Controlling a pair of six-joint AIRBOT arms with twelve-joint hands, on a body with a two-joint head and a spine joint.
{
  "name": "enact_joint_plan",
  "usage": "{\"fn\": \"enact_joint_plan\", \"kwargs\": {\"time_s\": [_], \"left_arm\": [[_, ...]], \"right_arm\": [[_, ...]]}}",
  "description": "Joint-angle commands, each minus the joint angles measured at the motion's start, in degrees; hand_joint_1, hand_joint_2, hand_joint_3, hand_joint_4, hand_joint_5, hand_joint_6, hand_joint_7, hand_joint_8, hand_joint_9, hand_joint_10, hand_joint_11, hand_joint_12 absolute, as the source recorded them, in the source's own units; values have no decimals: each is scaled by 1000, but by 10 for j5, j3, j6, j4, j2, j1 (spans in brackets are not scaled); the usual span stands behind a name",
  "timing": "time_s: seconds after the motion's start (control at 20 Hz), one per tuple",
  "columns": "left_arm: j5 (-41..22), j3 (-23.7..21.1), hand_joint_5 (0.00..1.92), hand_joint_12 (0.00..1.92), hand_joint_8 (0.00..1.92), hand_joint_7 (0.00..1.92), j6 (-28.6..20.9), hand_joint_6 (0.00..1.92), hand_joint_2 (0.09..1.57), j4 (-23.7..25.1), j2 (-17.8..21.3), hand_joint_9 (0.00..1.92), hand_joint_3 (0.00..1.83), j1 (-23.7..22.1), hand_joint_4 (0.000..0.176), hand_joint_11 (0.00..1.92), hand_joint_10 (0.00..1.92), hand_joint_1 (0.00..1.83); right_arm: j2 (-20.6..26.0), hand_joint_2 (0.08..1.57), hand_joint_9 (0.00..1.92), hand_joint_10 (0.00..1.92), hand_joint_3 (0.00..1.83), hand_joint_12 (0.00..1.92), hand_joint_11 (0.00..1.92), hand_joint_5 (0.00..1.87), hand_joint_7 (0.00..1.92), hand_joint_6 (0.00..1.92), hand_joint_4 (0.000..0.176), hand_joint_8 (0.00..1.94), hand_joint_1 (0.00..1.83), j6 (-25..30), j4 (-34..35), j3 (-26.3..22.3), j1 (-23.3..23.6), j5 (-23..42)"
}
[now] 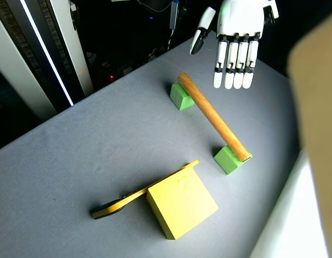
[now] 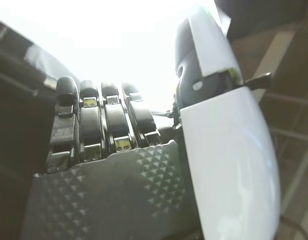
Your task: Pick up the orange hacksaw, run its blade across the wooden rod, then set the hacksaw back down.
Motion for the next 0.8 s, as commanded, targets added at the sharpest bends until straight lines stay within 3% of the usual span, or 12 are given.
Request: {"fn": "enact_joint_plan", "kwargs": {"time_s": [0.0, 0.1, 0.25, 0.4, 0.6, 0.75], "left_arm": [[-51, 9, 94, 233, 1, 58, -5, 3, 1210, -8, 4, 67, 0, -5, 0, 0, 2, 36], [-83, 21, 109, 304, 1, 63, -9, 1, 1212, 14, 1, 75, 3, -2, 0, 0, 1, 45], [-133, 42, 104, 262, 5, 59, -13, 4, 1214, 63, -6, 67, 0, 0, 0, 0, 5, 21], [-166, 52, 101, 240, 1, 59, -23, 2, 1215, 92, -11, 69, 0, 3, 0, 0, 2, 0], [-184, 60, 117, 312, 4, 80, -27, 3, 1211, 123, -31, 91, 0, 11, 0, 0, 5, 0], [-214, 71, 85, 226, 2, 51, -27, 1, 1225, 156, -44, 59, 3, 19, 0, 0, 1, 4]], "right_arm": [[7, 1142, 31, 0, 9, 336, 0, 0, 5, 0, 0, 0, 753, 12, -8, 1, 14, 11], [1, 1133, 64, 8, 0, 429, 0, 37, 45, 9, 0, 8, 781, 38, -69, 18, 57, -54], [-24, 1135, 65, 3, 0, 406, 0, 41, 40, 2, 0, 2, 813, 97, -166, 69, 115, -123], [-45, 1101, 106, 10, 0, 640, 0, 67, 71, 6, 0, 6, 894, 124, -172, 96, 117, -134], [-65, 1120, 109, 4, 3, 657, 0, 74, 75, 2, 0, 1, 815, 158, -165, 114, 94, -130], [-89, 1135, 98, 3, 3, 580, 0, 63, 65, 3, 0, 1, 810, 153, -117, 123, 76, -106]]}}
